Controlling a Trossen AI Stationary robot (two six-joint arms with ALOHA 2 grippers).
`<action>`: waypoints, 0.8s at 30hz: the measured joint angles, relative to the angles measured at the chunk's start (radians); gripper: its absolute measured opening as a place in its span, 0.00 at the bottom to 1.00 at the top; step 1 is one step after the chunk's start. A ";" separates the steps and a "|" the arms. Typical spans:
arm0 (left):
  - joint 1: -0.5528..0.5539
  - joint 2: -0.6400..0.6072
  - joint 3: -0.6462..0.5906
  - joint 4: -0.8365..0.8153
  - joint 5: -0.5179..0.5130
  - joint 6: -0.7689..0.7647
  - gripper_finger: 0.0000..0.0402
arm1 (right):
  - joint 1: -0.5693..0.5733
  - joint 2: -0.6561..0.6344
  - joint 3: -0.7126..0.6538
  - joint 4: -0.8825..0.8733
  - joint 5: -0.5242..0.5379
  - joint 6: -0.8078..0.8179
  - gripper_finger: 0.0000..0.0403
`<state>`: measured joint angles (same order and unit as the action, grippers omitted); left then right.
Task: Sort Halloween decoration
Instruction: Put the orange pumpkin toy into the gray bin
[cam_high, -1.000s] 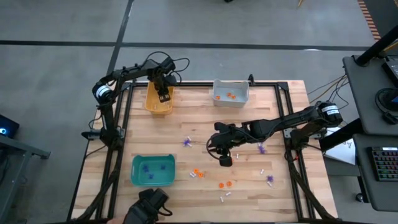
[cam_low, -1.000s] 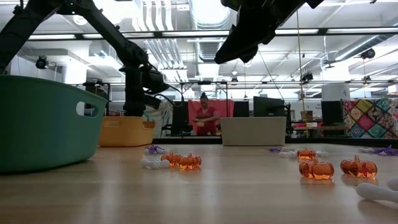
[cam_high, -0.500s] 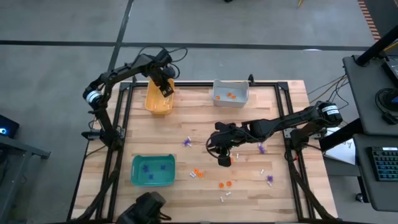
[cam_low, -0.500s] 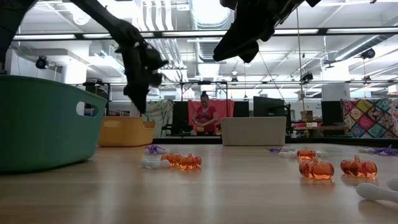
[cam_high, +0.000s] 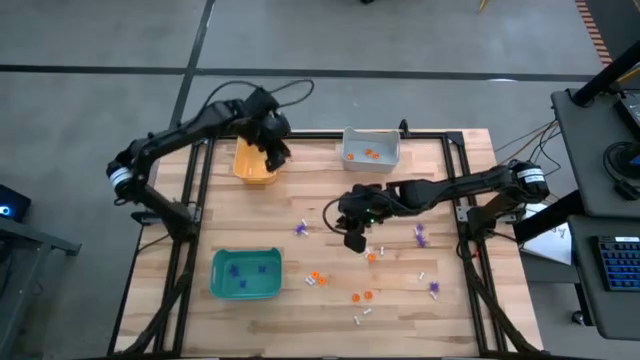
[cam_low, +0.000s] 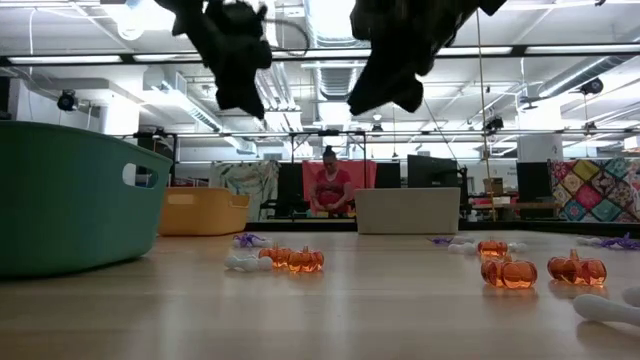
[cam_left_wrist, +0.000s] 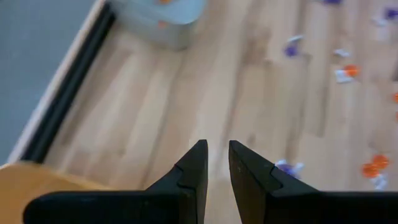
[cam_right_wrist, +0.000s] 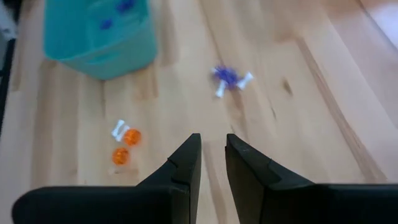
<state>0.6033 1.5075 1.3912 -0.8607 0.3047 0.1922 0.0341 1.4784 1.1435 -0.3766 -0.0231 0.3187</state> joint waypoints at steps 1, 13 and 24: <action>-0.028 -0.018 -0.020 0.021 -0.003 -0.013 0.12 | -0.006 0.000 0.000 -0.016 0.000 0.011 0.16; -0.303 -0.269 -0.375 0.424 -0.087 -0.285 0.12 | -0.022 0.004 0.000 -0.121 0.135 0.058 0.16; -0.458 -0.379 -0.628 0.890 -0.175 -0.412 0.12 | -0.070 0.092 0.000 -0.290 0.140 0.214 0.16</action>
<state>0.1449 1.1283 0.7629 0.0294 0.1295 -0.2195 -0.0356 1.5702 1.1431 -0.6666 0.1165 0.5326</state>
